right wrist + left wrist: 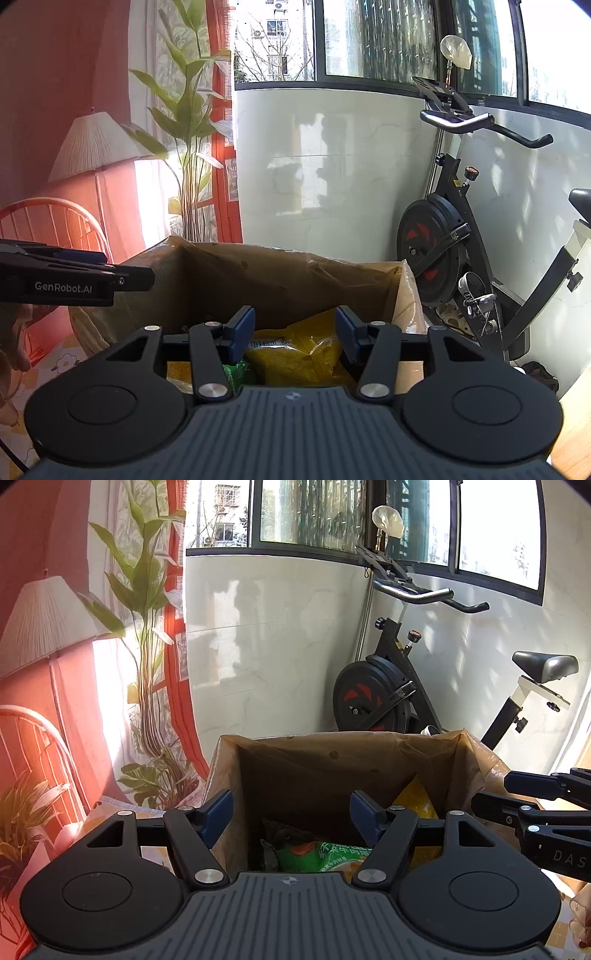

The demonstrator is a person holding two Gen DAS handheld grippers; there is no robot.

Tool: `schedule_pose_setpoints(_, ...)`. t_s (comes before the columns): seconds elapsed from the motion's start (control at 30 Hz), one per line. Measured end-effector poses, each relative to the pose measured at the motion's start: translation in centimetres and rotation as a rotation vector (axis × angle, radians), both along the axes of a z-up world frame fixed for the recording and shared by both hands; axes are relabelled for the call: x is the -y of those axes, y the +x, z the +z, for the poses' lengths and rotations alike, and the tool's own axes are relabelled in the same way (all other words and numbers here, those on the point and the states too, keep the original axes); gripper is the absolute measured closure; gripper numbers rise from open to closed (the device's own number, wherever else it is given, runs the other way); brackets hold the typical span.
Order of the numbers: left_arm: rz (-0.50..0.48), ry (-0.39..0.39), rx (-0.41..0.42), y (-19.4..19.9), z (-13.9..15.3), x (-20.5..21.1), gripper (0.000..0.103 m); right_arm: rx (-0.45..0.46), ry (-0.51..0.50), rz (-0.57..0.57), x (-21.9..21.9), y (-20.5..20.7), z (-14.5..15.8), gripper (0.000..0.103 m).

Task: Organize snacks
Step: 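Move both grippers back from the box toward the snack table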

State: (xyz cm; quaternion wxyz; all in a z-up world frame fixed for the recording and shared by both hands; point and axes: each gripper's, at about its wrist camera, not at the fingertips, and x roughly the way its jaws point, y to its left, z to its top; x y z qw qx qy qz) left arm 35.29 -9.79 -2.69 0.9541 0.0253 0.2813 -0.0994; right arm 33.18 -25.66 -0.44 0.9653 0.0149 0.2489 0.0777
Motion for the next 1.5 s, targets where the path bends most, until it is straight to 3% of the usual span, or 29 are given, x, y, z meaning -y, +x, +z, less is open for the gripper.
schedule_pose_setpoints(0.3, 0.048, -0.055, -0.030, -6.2, 0.0, -6.7, 0.031, 0.016, 0.026, 0.036, -0.5, -5.9, 0.3, 0.049)
schedule_pose_setpoints(0.57, 0.110, -0.087, -0.095, -10.9, -4.9, -10.4, 0.032, -0.048, 0.023, 0.020, -0.9, -10.7, -4.1, 0.049)
schedule_pose_setpoints(0.8, 0.115, -0.126, -0.180, -12.0, -9.2, -10.0, 0.034, -0.183, -0.008, -0.032, 0.6, -13.3, -9.9, 0.049)
schedule_pose_setpoints(1.1, 0.102, -0.098, -0.215, -11.6, -11.3, -8.5, 0.034, -0.357, -0.031, -0.052, 2.3, -15.3, -16.6, 0.050)
schedule_pose_setpoints(1.27, 0.102, -0.097, -0.230, -11.8, -12.1, -8.0, 0.034, -0.422, -0.043, -0.052, 2.2, -15.5, -18.8, 0.051)
schedule_pose_setpoints(1.37, 0.107, -0.097, -0.243, -11.8, -12.5, -7.9, 0.034, -0.412, -0.038, -0.057, 2.4, -15.8, -19.0, 0.051)
schedule_pose_setpoints(1.5, 0.106, -0.086, -0.258, -11.6, -12.8, -7.6, 0.034, -0.399, -0.035, -0.052, 2.6, -16.1, -19.0, 0.062)
